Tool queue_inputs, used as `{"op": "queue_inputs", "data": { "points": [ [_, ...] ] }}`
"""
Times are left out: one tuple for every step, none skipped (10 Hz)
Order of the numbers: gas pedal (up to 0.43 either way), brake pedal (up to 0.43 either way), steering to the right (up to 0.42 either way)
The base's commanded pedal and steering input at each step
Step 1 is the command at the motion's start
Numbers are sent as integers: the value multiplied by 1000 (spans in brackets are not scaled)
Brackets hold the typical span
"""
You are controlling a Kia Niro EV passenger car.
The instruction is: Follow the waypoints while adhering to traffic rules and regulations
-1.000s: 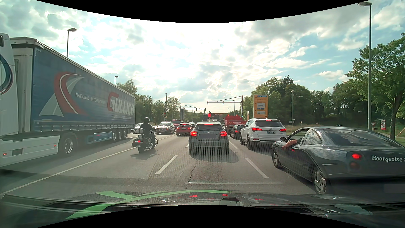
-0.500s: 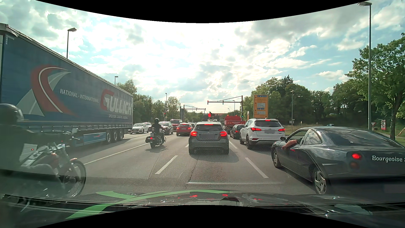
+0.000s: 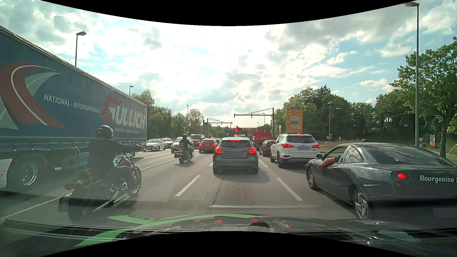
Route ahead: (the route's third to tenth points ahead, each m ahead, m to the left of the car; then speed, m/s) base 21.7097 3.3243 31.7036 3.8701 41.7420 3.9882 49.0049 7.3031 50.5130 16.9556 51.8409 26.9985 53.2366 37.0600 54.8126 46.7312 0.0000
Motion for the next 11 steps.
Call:
{"op": "queue_inputs", "data": {
  "points": [
    [0,549,-8],
    [0,549,-8],
    [0,549,-8],
    [0,549,-8],
    [0,549,-8],
    [0,549,-8],
    [0,543,-8],
    [0,549,-8],
    [0,549,-8],
    [0,549,-8],
    [0,543,-8]
  ]
}}
